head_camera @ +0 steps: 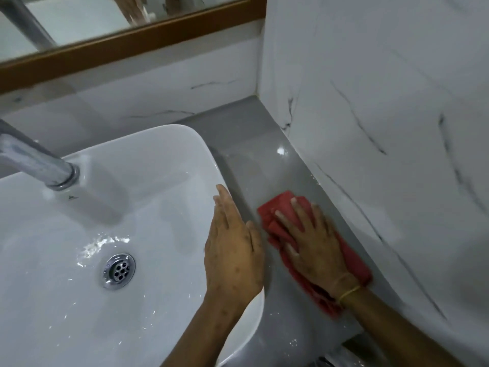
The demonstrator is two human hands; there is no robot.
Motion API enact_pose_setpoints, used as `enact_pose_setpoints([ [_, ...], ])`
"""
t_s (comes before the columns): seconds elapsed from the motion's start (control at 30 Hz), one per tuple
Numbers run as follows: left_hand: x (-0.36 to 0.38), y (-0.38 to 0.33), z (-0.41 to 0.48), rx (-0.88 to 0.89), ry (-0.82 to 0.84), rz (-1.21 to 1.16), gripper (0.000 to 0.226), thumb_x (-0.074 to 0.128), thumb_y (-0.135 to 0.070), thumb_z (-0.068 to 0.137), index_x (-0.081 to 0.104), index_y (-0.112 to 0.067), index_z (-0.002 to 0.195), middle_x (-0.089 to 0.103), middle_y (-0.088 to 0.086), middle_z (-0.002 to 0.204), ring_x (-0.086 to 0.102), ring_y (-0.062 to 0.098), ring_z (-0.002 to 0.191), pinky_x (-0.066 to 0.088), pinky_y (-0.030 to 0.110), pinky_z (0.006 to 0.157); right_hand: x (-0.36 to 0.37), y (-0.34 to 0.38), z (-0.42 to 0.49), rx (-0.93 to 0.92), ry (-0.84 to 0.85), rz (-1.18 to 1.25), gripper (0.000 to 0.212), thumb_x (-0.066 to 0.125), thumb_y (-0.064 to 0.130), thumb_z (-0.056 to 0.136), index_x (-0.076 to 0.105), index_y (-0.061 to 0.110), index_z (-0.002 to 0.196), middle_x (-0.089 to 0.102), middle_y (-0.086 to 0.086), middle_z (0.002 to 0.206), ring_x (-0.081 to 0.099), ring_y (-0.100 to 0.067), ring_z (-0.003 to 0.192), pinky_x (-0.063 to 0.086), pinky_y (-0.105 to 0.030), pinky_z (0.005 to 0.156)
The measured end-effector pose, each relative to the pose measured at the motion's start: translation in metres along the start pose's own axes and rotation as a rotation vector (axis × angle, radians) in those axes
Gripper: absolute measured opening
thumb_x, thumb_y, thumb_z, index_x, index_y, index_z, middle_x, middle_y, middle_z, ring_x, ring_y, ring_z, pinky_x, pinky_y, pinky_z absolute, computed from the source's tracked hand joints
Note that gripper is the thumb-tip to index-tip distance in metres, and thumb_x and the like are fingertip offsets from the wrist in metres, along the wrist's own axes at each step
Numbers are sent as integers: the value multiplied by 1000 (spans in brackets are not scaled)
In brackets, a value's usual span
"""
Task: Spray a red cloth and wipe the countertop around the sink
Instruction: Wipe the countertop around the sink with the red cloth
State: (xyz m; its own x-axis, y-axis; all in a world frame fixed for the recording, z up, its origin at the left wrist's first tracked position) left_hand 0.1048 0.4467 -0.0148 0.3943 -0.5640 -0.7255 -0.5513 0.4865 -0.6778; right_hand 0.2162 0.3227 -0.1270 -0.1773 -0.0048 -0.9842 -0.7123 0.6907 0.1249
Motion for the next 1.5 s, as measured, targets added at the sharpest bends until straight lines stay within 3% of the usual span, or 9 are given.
enact_pose_setpoints([
  [0.13,3,2,1,-11,-15,-27,68,29,-33,98,-20,-31,146,-5,-8,161,10,15,148,17,32,116,-7,1,58,89,-14,-12,64,40,45,92,12,36,148,8,-8,161,12,-47,142,19,-57,115],
  [0.27,3,1,2,14,-18,-22,66,22,-41,96,-19,-29,146,-5,-7,161,10,14,148,17,33,119,2,62,88,-123,6,-8,62,34,46,92,13,31,149,8,-10,161,13,-43,143,20,-55,115],
  [0.37,2,1,2,9,-8,-11,66,23,-41,96,-17,-29,147,-2,-6,162,13,15,148,17,35,119,6,79,55,-266,-25,94,64,49,45,89,24,28,146,26,-11,157,31,-43,138,32,-55,111],
  [0.43,1,1,1,16,-11,-15,66,28,-34,97,-16,-28,147,0,-6,162,15,16,147,16,29,115,15,67,13,-292,31,62,70,46,46,89,12,34,148,16,-5,160,23,-37,143,27,-52,115],
  [0.57,1,3,1,38,-29,-26,68,27,-30,96,-18,-28,147,0,-8,162,14,15,147,22,32,114,10,7,-34,-127,9,65,70,41,43,82,14,39,147,15,1,161,20,-32,145,23,-47,117],
  [0.83,2,16,-3,-1,-43,12,67,27,-34,98,-18,-30,147,-2,-7,162,12,17,148,12,25,107,-24,-12,84,27,-121,52,61,49,25,87,33,15,145,21,-18,157,12,-32,147,13,-40,121],
  [1.03,2,1,1,11,-25,-16,69,31,-30,97,-17,-28,147,2,-3,162,17,20,147,30,44,116,-18,-15,43,166,-165,116,59,48,21,89,32,14,145,27,-14,156,18,-31,146,16,-40,121],
  [1.3,-3,-4,-1,18,-12,-49,70,33,-28,96,-14,-25,148,2,3,162,19,24,146,30,48,115,17,37,-42,-141,-4,73,75,46,42,88,5,31,150,12,0,160,11,-31,147,15,-50,120],
  [1.5,-3,-1,-1,18,11,51,71,32,-28,96,-15,-20,148,9,11,161,28,33,142,39,55,106,-7,1,26,76,-20,69,65,41,34,91,13,26,150,10,-3,162,9,-34,147,15,-51,119],
])
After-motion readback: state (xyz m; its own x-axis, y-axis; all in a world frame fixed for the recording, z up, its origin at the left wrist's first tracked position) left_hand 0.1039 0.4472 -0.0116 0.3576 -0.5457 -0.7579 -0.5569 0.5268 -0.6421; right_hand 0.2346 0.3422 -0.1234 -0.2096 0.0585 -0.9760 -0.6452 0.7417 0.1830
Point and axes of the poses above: each hand's wrist, its own z-axis towards the middle knuckle, its own x-axis out of the palm, y = z × x, the point moved 5 cm from there along z, towards the middle knuckle
